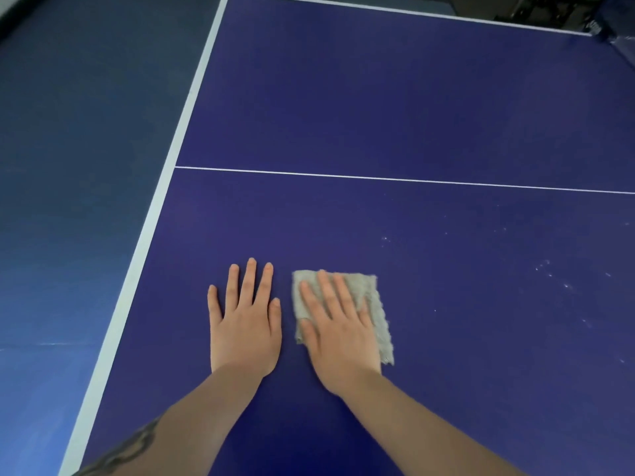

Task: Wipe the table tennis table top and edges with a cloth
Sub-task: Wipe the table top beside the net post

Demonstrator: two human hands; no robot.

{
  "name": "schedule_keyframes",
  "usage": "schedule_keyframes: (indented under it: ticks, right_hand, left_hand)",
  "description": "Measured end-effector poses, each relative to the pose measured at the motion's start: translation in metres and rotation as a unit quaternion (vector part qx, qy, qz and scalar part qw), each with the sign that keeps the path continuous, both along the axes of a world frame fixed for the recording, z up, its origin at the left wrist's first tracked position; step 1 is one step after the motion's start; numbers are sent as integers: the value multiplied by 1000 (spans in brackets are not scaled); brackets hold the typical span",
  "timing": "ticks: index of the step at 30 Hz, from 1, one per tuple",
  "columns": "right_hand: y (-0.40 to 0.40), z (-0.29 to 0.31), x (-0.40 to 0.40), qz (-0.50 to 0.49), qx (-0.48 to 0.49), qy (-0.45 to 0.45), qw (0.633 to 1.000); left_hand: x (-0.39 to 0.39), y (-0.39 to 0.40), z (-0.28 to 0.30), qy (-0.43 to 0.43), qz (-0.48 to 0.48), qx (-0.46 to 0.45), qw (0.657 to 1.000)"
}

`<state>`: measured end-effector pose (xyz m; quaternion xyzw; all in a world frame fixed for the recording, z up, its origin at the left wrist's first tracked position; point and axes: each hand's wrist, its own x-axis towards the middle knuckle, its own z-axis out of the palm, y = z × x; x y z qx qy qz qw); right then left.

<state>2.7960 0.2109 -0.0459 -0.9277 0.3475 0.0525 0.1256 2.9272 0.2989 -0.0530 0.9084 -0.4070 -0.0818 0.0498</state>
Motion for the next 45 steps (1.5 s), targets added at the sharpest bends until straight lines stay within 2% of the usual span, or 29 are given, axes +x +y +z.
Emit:
schedule_keyframes:
  ticks: [2,4,7,9,13,15,18,21,23,25,27,29,31,34,37,39,41,43,45]
  right_hand:
    - [-11,3,26,64,22,-6,998]
    - [-39,4,40,60,29,-1,998]
    - [-97,7,25,-82,40,1,996]
    - [-119,6,-9,-195,43,-1,980]
    - [-84,6,-68,-308,30,-2,951]
    - [-50,5,-69,-303,30,-9,952]
    - [-19,2,-46,-194,31,-22,980]
    - [-29,-1,-33,-139,43,-22,989]
    - [-51,1,-51,-195,42,-15,980]
    - [-64,1,-90,-308,32,-6,951]
    - [-56,3,-135,-398,27,-1,917]
    - [-25,2,-166,-436,29,0,899]
    - [20,-4,-173,-418,21,-18,908]
    - [75,-3,-159,-306,25,-40,951]
    - [77,4,-157,-169,25,1,985]
    - [55,5,-184,-144,28,2,989]
    - [40,8,-226,-255,45,7,966]
    - [49,10,-277,-414,40,2,909]
    - [85,10,-313,-510,46,-3,859]
  left_hand:
    - [0,1,-1,1,1,-4,1000]
    - [0,3,-2,10,7,-8,1000]
    - [0,3,2,14,14,-5,1000]
    - [-1,3,3,12,14,-5,1000]
    - [0,5,-4,-18,-12,-14,1000]
    - [-8,2,-8,-32,-33,-28,999]
    - [-41,-6,-13,-12,-10,-33,999]
    - [-81,-11,-18,-8,-38,-30,999]
    - [-91,-9,-19,-5,-57,-23,998]
    - [-92,-3,-19,-7,-69,-22,997]
    - [-95,6,-19,-16,-86,-13,996]
    - [-102,16,-18,-17,-93,-8,996]
    - [-115,26,-18,-12,-96,-13,995]
    - [-141,46,-15,4,-122,-15,992]
    - [-165,69,-14,8,-162,-11,987]
    - [-180,82,-13,8,-183,-14,983]
    - [-190,89,-13,2,-200,-12,980]
    - [-194,92,-13,-6,-212,-12,977]
    - [-192,93,-15,-8,-199,-17,980]
